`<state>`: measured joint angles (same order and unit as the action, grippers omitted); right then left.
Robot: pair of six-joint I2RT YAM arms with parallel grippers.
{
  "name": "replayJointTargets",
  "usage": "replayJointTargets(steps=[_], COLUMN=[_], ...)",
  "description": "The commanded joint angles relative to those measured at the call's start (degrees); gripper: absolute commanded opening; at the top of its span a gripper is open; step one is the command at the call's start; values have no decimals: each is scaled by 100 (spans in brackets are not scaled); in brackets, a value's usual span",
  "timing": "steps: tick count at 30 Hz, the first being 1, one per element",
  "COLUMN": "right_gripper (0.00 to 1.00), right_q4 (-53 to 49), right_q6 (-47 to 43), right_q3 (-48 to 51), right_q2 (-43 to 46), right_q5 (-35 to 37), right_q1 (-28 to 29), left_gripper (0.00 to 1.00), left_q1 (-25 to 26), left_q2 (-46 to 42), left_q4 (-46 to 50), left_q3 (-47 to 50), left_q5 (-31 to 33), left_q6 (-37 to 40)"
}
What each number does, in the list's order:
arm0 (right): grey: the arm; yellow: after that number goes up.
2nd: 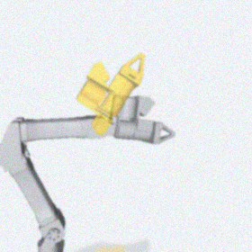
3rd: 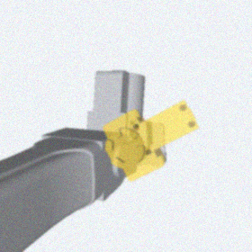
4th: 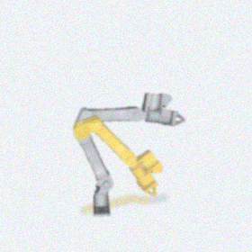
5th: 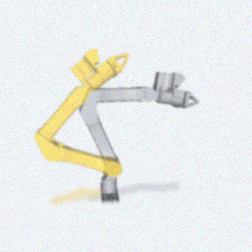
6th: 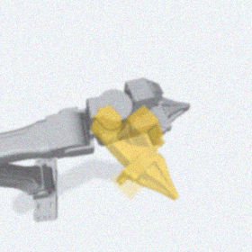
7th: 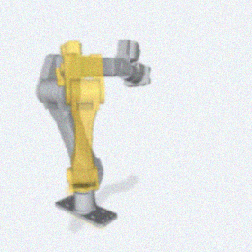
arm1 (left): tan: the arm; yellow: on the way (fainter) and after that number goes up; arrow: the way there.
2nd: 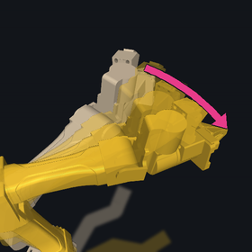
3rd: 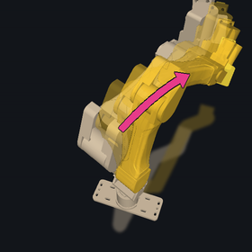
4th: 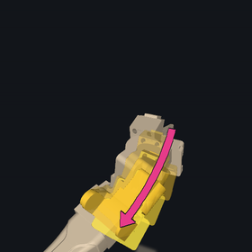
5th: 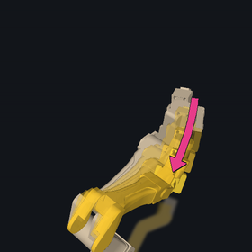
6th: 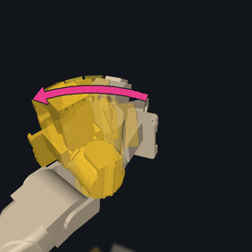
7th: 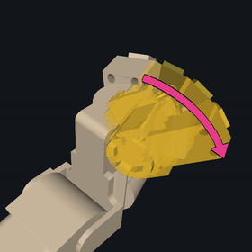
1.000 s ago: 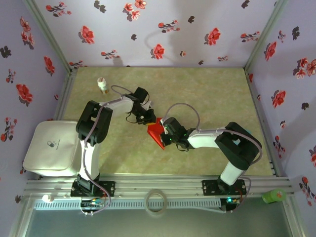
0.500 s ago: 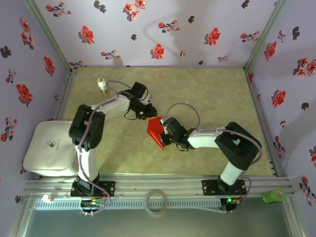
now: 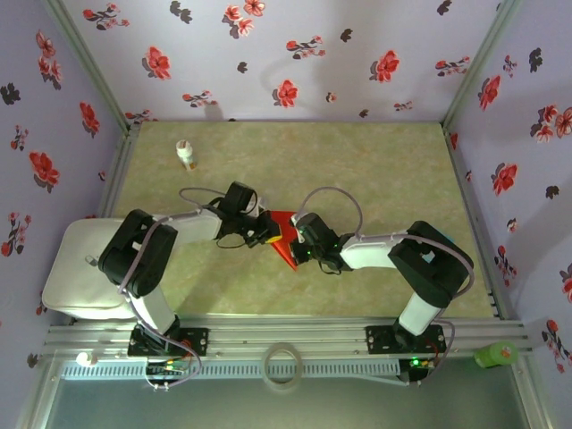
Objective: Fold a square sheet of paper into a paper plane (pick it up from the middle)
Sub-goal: Third fold the triangle at the center of the table.
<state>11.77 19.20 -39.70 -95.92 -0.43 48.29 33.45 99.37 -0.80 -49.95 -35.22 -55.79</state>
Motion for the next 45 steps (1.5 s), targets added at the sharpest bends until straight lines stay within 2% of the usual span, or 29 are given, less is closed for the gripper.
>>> replayJointTargets(steps=[1, 20, 36, 37, 39, 41, 43, 45], right_gripper=[0, 0, 0, 2, 15, 23, 35, 41], right_q4=[-68, -136, -92, -87, -228, -493, -788, -1085], right_q6=[108, 101, 213, 235, 368, 558, 906, 1369], right_q3=[85, 58, 26, 6, -76, -169, -196, -196], right_q2=[-69, -98, 26, 127, 370, 655, 974, 1212], right_q5=[39, 43, -11, -2, 46, 60, 86, -6], right_q1=[-35, -35, -33, -39, -45, -111, -256, -449], left_gripper=[0, 0, 0, 0, 0, 0, 0, 0], left_q1=[45, 109, 118, 118, 118, 118, 123, 118], left_q2=[-24, 321, 576, 592, 613, 631, 628, 634], left_q4=[-721, -554, 7, 27, 45, 51, 71, 46], left_q3=[236, 364, 380, 380, 379, 379, 386, 401], left_q5=[-143, 21, 502, 503, 498, 493, 499, 496], left_q6=[-421, -100, 377, 417, 453, 469, 481, 466])
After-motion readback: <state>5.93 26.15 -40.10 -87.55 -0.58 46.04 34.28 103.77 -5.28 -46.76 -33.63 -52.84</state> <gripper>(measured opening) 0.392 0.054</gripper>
